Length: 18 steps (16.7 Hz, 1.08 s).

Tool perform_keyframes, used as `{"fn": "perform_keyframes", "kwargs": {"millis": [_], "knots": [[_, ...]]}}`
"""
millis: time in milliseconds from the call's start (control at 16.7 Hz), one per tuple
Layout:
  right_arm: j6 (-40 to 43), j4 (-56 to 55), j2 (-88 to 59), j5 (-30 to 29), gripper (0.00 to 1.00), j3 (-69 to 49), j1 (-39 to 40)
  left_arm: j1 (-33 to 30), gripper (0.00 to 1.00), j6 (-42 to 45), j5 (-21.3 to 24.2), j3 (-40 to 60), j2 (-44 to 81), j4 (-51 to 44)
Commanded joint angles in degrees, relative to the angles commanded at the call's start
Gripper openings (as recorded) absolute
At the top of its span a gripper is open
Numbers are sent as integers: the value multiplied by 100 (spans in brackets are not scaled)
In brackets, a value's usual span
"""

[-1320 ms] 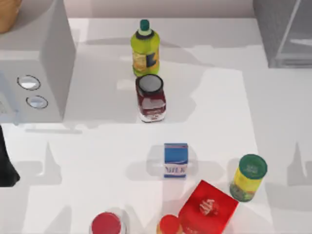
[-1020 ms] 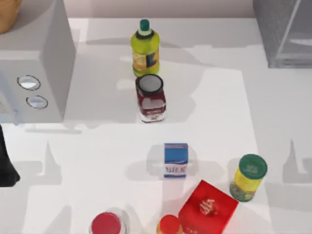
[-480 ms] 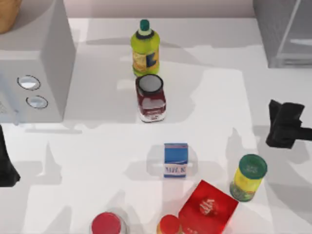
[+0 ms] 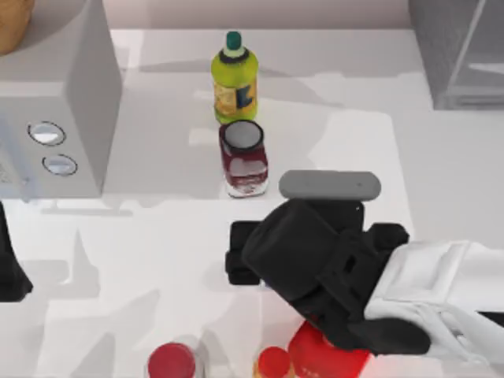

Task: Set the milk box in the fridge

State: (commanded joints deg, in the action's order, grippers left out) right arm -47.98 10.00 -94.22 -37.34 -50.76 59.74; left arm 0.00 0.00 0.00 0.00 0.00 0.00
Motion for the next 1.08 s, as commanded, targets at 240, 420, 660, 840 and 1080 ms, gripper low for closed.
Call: {"fn": "perform_keyframes", "kwargs": {"millis": [240,420,660,840,1080], "knots": [[-430,18,-1150,-485,100,-439,329,0,100,0,0,0,0,0],[-552,26,-1413,-627,100,-491,348,0,100,0,0,0,0,0],[-545,31,-1392,-615,100,-472,322,0,100,0,0,0,0,0],[-429,36,-1389,-585,100,-576,255,0,100,0,0,0,0,0],[-39,-278,-1644,-453,100,-804,-57,0,100,0,0,0,0,0]]}}
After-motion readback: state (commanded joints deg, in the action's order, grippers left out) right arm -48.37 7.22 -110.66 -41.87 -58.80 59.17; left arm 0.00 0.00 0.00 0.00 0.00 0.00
